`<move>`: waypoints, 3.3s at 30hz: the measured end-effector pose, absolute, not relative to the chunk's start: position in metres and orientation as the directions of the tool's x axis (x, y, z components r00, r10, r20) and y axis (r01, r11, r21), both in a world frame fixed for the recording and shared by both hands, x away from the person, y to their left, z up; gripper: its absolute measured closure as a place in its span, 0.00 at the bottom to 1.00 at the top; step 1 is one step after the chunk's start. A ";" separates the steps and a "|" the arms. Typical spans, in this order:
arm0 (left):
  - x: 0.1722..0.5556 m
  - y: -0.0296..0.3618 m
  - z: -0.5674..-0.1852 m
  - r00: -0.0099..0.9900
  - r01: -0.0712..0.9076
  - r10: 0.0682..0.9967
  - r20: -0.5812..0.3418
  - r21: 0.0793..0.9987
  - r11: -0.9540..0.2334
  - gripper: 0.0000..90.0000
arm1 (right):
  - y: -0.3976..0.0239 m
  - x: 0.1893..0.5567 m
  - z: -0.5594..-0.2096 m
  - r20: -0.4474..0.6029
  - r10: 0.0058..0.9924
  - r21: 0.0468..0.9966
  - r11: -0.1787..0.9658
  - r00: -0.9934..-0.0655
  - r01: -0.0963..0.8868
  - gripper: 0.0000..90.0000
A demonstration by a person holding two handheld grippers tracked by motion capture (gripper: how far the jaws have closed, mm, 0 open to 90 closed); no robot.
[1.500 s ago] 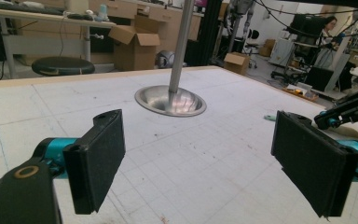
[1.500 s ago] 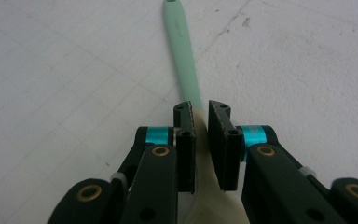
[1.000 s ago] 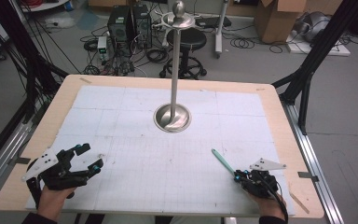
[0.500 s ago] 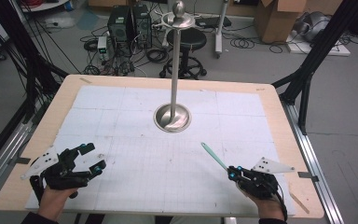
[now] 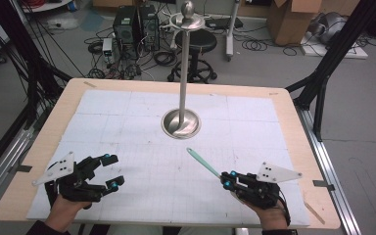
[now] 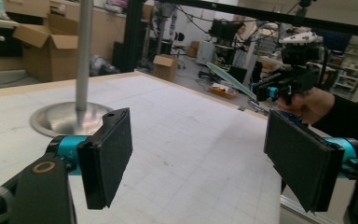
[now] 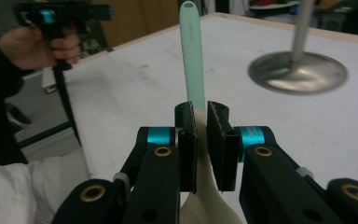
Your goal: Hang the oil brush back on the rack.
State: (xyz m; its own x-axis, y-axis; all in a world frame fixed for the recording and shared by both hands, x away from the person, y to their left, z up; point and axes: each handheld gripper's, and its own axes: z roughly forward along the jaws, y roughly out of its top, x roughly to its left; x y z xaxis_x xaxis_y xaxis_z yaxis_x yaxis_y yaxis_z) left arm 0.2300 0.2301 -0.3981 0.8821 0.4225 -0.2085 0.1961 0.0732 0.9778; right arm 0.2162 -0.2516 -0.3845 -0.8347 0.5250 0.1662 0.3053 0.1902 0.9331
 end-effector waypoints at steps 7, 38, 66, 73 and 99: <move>0.232 0.214 -0.393 0.912 0.205 0.349 -0.215 0.976 0.068 0.27 | -0.223 0.215 -0.373 0.154 0.426 0.940 0.213 -0.892 0.265 0.92; 0.231 0.178 -0.385 0.965 0.226 0.121 -0.235 0.971 0.081 0.59 | -0.149 0.221 -0.377 0.201 0.184 0.950 0.203 -0.962 0.237 0.92; 0.224 0.175 -0.373 0.980 0.183 0.064 -0.191 0.977 0.113 0.85 | -0.146 0.218 -0.385 0.180 0.107 0.965 0.175 -0.978 0.197 0.89; 0.222 0.171 -0.365 0.977 0.171 0.124 -0.175 0.984 0.048 0.85 | -0.135 0.212 -0.378 0.122 0.257 0.956 0.229 -0.959 0.183 0.43; 0.223 0.160 -0.349 0.942 0.217 0.283 -0.183 0.971 -0.095 0.85 | -0.100 0.203 -0.377 -0.127 0.357 0.890 0.453 -0.925 0.052 0.72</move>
